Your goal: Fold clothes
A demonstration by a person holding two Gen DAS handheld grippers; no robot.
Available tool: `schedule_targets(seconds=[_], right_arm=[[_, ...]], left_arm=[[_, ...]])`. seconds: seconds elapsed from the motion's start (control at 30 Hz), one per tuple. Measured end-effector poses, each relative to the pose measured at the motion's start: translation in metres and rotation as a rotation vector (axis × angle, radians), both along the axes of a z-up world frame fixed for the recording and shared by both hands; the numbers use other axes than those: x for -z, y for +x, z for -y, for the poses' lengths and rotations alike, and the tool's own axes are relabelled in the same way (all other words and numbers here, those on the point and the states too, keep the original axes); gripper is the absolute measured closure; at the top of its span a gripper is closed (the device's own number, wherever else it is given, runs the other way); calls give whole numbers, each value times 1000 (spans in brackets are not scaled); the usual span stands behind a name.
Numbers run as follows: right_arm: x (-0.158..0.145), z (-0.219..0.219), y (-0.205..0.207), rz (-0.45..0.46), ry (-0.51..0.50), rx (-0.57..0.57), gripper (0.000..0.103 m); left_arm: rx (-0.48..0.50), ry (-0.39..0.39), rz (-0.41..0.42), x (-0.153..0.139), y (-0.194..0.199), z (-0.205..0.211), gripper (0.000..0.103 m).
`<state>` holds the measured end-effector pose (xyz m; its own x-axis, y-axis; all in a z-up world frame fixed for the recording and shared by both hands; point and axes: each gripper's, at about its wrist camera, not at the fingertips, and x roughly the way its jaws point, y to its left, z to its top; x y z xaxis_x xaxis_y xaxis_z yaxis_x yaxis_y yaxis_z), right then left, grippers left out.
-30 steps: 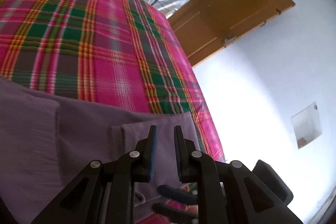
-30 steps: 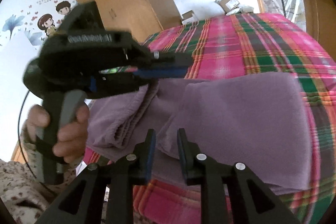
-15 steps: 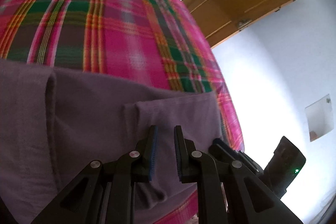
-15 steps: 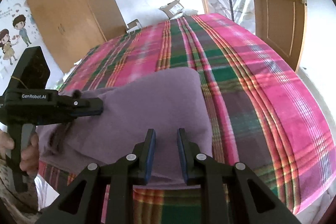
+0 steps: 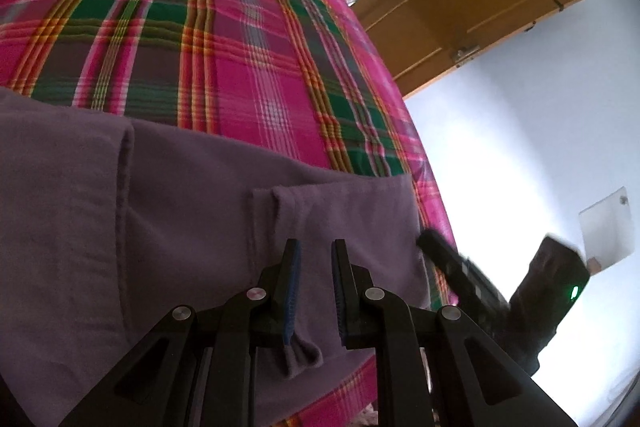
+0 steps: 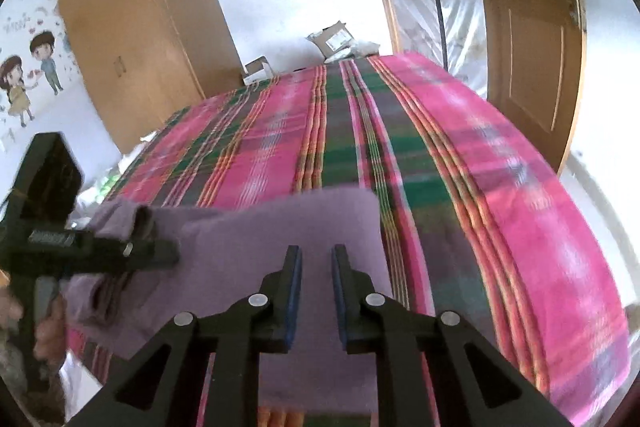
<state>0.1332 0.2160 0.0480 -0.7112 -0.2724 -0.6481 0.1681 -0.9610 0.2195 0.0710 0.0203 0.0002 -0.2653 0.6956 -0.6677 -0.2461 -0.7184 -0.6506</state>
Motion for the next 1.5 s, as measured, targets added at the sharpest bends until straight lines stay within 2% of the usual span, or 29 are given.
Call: schedule_targets(seconds=[0.07,0.2,0.47,0.63,0.77,0.87,1.0,1.1,1.3,1.43,1.5], right_arm=[[1,3,-16,8,19,-6,88],[14,7,-41,87,37,8,88],[18,13,-46,112,77,9,88],[3,21,-23,68,69,-14,84],[3,39,9,28,25,-106,84],[12,51,19,44,71,-132,84],[12,53,27,51,50,-112,84],[6,67,35,16,43,-176,84],[15,100,40,46,108,-256,84],[7,112,49,-5,142,-283,83],[9,118,49,5,144,-299,83]], left_arm=[[12,-26,7,3,2,-3,87],[23,-47,7,5,3,-6,87],[26,-57,13,2,13,4,87],[21,-89,3,-2,27,6,87],[12,-87,17,3,33,10,87],[15,-95,13,6,38,11,87],[7,-101,2,3,47,18,87],[-4,-111,-4,1,53,22,87],[-34,-111,-12,-4,64,40,87],[-62,-98,-27,-12,68,53,87],[-71,-93,-34,-15,70,58,87]])
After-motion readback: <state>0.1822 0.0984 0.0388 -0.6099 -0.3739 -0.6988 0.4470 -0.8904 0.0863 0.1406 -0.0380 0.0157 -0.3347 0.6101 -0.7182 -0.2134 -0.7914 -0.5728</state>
